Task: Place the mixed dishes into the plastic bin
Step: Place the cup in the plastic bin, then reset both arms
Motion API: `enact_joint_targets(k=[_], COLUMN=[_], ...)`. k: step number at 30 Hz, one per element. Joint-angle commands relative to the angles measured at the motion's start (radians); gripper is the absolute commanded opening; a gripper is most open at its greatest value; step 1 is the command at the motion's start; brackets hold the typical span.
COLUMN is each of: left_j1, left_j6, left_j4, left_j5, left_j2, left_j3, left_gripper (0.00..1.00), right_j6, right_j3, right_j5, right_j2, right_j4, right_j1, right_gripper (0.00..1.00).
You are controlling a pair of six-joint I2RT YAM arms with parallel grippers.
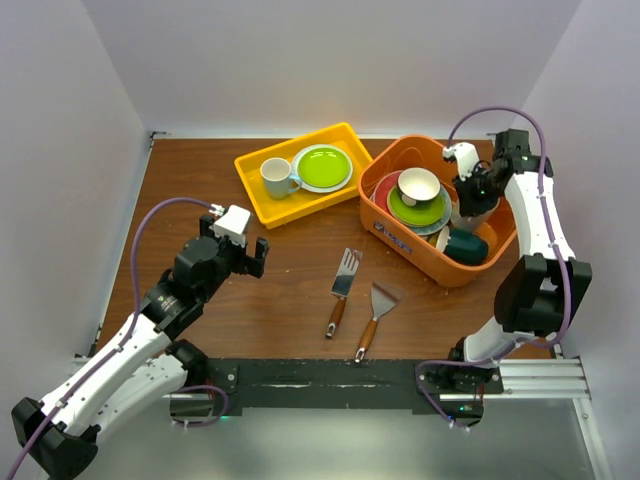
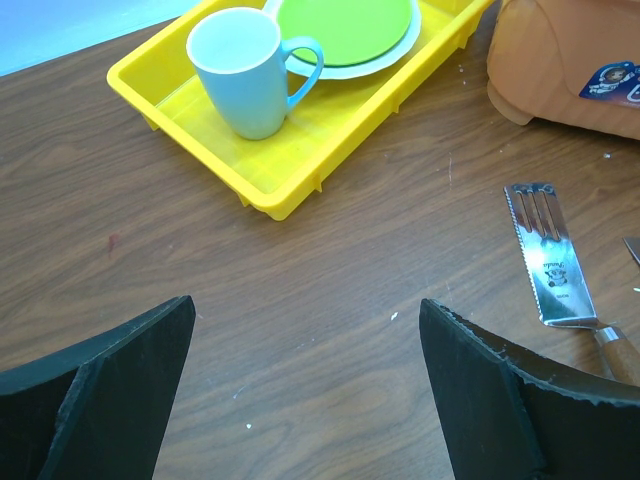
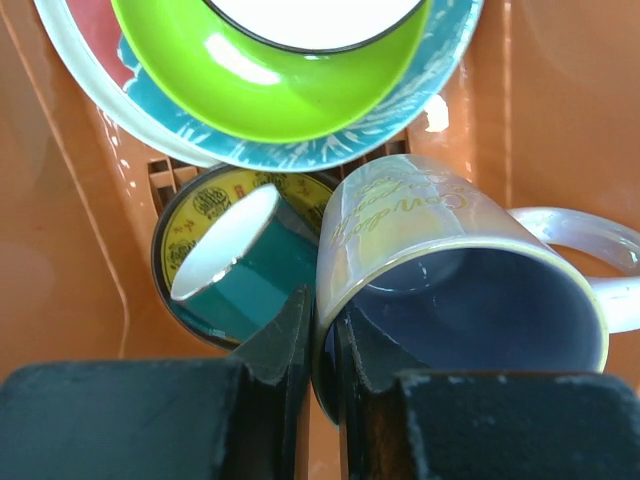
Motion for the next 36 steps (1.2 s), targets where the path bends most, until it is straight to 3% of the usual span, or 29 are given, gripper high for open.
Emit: enact_joint_targets(k=[1,17,24,31,36], left_j1=[0.005,0.005,0.005,0.005,0.005], left_j6=[0.004,0.004,0.003,0.000,-0.005], left_j4=[0.043,0.043,0.043,0.041,0.043], left_j5=[0.008,0.010,0.010,0.007,0.011], left_j2=[-0.011,-0.012,-0.014,-0.015,-0.023], left_j3=[0.000,0.000,0.002,0.000,0.002], left_gripper=[1.00,1.00,1.00,1.00,1.00], right_j6=[-0.026,-0.024,-0.011,0.034,0.087], right_j3=[0.014,-0.003,0.013,0.005,-0.024], right_j5=[-0.038,-0.093,-0.117,-0.180,-0.239], right_j2=[0.025,-0.026,-0.116,-0.208,-0.293], right_j4=[0.110,0.074,0.056,0.053,0.079], right_j1=[-0.032,-0.063,-0.069,-0.069,-0.068], right_gripper=[0.06,0.43,0.69,0.80,0.96])
